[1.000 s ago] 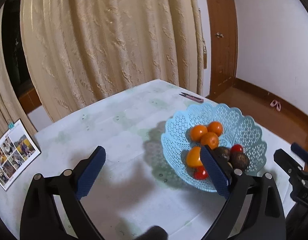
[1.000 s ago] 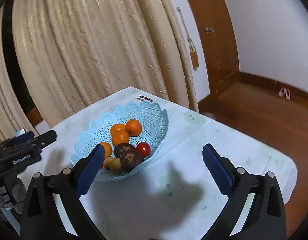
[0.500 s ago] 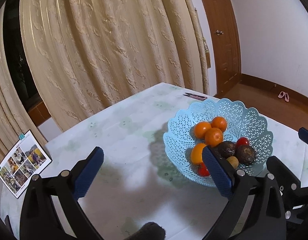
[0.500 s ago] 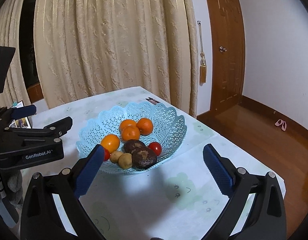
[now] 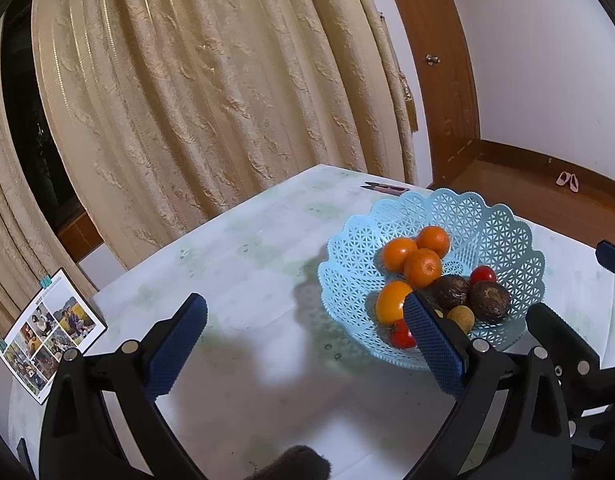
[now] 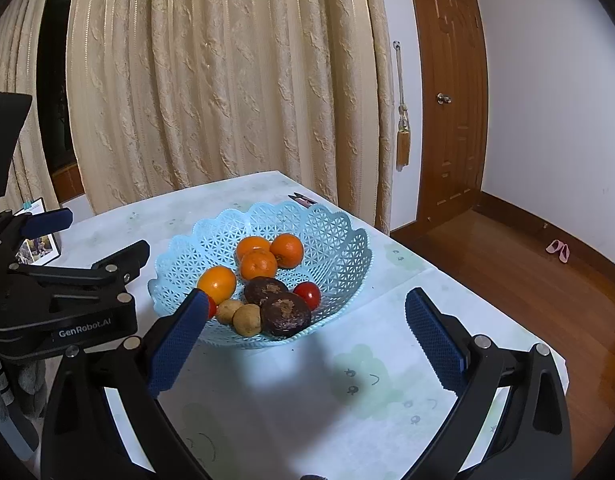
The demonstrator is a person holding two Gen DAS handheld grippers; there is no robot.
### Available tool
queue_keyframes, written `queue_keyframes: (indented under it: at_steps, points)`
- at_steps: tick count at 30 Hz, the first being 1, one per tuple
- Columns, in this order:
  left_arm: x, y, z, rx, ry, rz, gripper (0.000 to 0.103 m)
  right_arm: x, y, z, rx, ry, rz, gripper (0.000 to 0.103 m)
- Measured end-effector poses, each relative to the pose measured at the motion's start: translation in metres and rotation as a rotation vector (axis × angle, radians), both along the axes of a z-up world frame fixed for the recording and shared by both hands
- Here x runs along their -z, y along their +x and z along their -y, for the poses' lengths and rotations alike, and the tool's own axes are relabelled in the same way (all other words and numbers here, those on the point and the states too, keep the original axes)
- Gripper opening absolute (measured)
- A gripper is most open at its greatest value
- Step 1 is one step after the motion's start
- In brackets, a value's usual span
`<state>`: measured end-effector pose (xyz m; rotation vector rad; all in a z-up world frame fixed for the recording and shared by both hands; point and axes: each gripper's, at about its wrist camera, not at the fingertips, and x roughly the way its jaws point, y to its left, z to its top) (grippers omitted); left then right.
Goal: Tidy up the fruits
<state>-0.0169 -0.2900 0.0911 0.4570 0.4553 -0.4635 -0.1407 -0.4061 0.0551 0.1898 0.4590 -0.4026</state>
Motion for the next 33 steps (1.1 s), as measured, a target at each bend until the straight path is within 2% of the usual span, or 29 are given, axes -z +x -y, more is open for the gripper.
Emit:
queue_keyframes:
  at_steps: [33]
  points:
    - [0.0061, -0.0066, 0.0081, 0.014, 0.038, 0.019, 0.098, 0.0046, 0.0011, 0.0026, 0.010, -0.015, -0.008, 0.100]
